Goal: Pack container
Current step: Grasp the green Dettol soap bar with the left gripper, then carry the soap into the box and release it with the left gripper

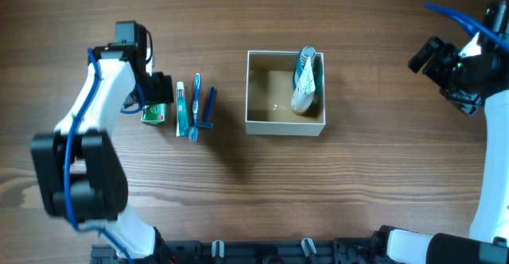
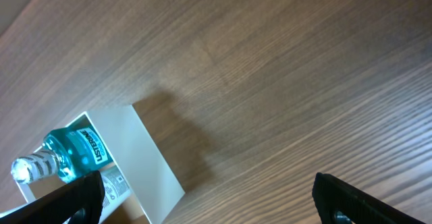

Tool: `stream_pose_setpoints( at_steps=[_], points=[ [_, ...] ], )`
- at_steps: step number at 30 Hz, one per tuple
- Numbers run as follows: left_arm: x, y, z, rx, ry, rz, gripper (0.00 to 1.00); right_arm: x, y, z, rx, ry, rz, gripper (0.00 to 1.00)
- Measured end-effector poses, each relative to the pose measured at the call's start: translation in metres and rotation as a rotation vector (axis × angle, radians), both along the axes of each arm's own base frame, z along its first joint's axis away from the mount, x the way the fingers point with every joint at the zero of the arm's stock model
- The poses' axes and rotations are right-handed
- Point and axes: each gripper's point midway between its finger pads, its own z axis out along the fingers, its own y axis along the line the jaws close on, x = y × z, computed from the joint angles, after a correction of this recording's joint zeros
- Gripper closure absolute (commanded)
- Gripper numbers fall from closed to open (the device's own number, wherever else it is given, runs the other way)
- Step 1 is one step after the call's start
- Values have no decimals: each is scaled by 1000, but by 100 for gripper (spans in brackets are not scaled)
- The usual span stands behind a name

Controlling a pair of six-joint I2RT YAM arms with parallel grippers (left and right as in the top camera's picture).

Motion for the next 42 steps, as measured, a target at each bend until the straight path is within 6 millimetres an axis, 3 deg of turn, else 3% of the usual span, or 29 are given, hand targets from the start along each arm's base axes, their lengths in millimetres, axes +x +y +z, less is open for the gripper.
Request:
stream_pose_setpoints(
  at_steps=[2,5,9,15,17,19,21,22,24,26,28,30,32,35,36,39,42],
  points=[
    [0,5,-28,-14,53,-12,17,0,0,0,0,1,0,0],
    [5,4,-48,-21,73,-49,19,0,0,0,0,1,0,0],
    [7,1,-54,-36,74,-71,53,0,0,0,0,1,0,0],
    [-4,-2,-53,-53,121,-42,67,0,0,0,0,1,0,0],
    [-11,-5,-47,-62,132,-30,66,0,0,0,0,1,0,0],
    [-10,-14,-26,-80,89,-23,67,0,0,0,0,1,0,0],
    [-5,-37,18,-135,-24,-46,68,0,0,0,0,1,0,0],
    [-2,-57,51,-177,-120,-70,73,0,0,0,0,1,0,0],
    [0,-99,110,-239,-297,-147,72,0,0,0,0,1,0,0],
    [-4,-143,144,-290,-408,-252,71,0,0,0,0,1,0,0],
    [-8,-195,157,-353,-463,-352,71,0,0,0,0,1,0,0],
    [-4,-233,149,-397,-474,-394,71,0,0,0,0,1,0,0],
    [-4,-272,119,-417,-426,-439,65,0,0,0,0,1,0,0],
    [4,-303,81,-427,-393,-456,62,0,0,0,0,0,0,0],
    [8,-311,63,-425,-375,-454,66,0,0,0,0,1,0,0],
    [10,-313,26,-405,-312,-432,61,0,0,0,0,1,0,0],
    [8,-312,19,-400,-291,-418,43,0,0,0,0,1,0,0]
  ],
)
